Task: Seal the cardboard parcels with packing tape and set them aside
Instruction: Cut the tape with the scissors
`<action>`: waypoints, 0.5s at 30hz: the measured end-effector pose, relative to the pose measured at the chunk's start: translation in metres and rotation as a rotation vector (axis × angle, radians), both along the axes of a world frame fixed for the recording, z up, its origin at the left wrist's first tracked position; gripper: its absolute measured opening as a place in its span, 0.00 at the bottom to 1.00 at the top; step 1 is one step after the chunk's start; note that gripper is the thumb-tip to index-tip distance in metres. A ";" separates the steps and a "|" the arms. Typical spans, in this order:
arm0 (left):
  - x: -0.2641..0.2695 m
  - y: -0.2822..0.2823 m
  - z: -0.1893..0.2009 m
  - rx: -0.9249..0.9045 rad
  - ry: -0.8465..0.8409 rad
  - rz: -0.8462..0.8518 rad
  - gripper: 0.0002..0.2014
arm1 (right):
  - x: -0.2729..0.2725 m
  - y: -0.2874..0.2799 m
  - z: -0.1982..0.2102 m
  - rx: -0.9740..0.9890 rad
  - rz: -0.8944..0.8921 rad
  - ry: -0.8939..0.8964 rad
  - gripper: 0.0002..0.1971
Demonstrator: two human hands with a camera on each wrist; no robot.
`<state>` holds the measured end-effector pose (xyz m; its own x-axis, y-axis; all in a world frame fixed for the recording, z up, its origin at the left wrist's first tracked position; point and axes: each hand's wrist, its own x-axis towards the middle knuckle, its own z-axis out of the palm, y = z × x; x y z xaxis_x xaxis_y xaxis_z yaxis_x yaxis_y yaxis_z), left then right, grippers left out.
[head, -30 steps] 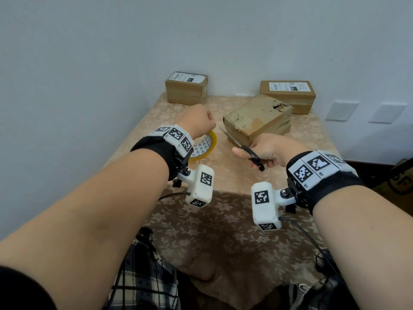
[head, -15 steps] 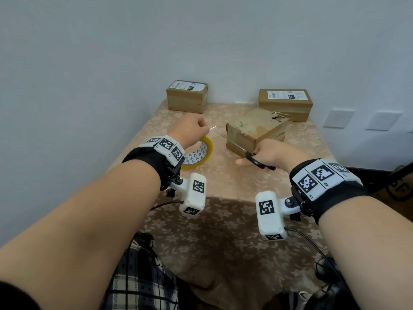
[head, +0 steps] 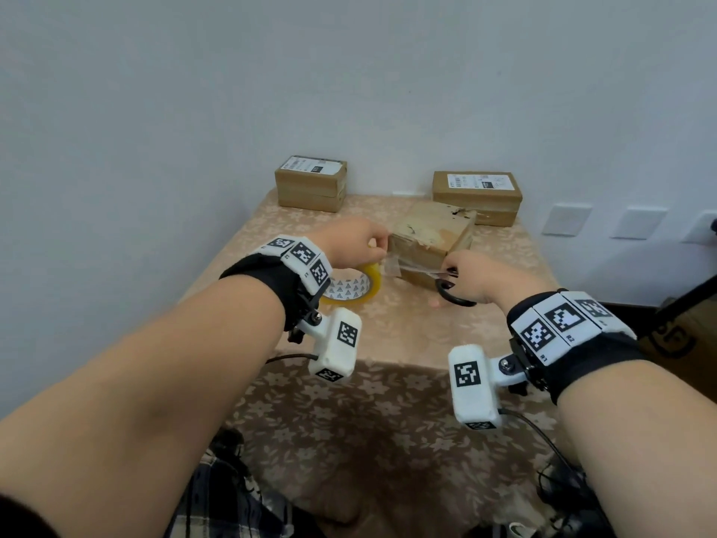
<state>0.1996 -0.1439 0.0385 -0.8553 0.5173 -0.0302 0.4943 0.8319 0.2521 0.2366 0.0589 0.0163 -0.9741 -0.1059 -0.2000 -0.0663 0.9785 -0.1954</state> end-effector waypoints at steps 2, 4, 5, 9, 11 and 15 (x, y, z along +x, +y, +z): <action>-0.003 0.005 0.002 -0.045 -0.005 -0.022 0.05 | 0.000 0.010 -0.002 -0.009 0.017 0.037 0.23; -0.006 0.010 0.002 -0.071 -0.010 -0.035 0.05 | 0.000 0.016 -0.005 -0.017 0.033 0.054 0.23; -0.008 0.011 0.002 -0.072 -0.015 -0.037 0.05 | 0.000 0.018 -0.005 -0.022 0.039 0.056 0.23; -0.015 0.016 0.002 -0.031 -0.060 -0.065 0.06 | -0.001 0.024 -0.009 -0.023 0.051 0.070 0.24; -0.016 0.017 0.004 -0.028 -0.082 -0.077 0.06 | -0.002 0.023 -0.013 -0.013 0.054 0.059 0.23; -0.017 0.016 0.003 -0.029 -0.071 -0.069 0.09 | -0.003 0.014 -0.020 0.033 0.095 -0.004 0.16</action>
<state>0.1823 -0.1278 0.0414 -0.8129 0.5729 -0.1051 0.5325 0.8041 0.2644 0.2339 0.0730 -0.0041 -0.9592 -0.1908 -0.2084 -0.1582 0.9738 -0.1635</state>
